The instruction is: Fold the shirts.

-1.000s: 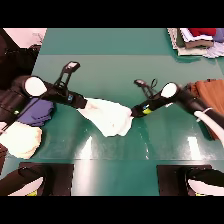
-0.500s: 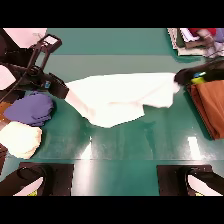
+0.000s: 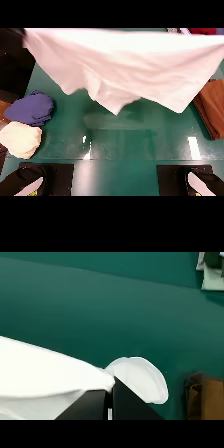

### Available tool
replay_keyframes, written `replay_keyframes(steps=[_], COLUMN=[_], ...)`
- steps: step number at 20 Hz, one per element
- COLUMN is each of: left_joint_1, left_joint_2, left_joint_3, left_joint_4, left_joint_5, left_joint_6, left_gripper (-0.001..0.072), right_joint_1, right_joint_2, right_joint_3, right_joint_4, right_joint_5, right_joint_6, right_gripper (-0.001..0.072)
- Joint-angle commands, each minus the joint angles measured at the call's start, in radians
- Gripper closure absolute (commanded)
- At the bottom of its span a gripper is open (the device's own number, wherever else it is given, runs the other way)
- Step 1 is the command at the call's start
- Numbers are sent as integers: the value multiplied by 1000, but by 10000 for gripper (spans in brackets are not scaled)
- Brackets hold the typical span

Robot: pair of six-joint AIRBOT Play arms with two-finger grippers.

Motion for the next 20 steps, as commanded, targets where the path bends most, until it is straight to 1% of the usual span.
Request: replay_keyframes(steps=[1, 3, 5, 7, 9, 10, 12, 14, 15, 17, 19, 20], left_joint_1=[1, 1, 1, 1, 1, 1, 1, 1, 1, 1, 27, 58], left_joint_2=[1, 6, 48, 66, 76, 75, 73, 61, 45, -1, -71, -114], left_joint_3=[261, 351, 356, 352, 329, 293, 142, -58, -164, -344, -472, -511], left_joint_4=[-24, -76, -156, -227, -251, -227, -135, -56, -44, -35, -27, -27], left_joint_5=[-47, -61, -53, -77, -121, -150, -181, -167, -151, -85, 39, 108], left_joint_6=[-3, -3, -3, -3, 8, 15, 14, 13, 13, 13, 11, -10], left_gripper=[684, 684, 684, 685, 685, 685, 685, 685, 685, 685, 685, 684], right_joint_1=[-24, -24, -24, -24, -23, -23, -22, 4, 27, 75, 120, 137], right_joint_2=[39, 50, 50, 41, 2, -27, -116, -230, -294, -413, -531, -586], right_joint_3=[103, 146, 190, 214, 234, 236, 235, 235, 235, 203, 142, 108], right_joint_4=[-3, -3, -3, -2, -2, 0, 7, 6, 4, 5, 4, 4], right_joint_5=[48, 79, 140, 193, 262, 297, 385, 465, 486, 466, 429, 385], right_joint_6=[1, 1, 1, 3, 23, 37, 64, 77, 80, 80, 80, 79], right_gripper=[698, 697, 698, 698, 698, 698, 698, 698, 698, 698, 698, 698])
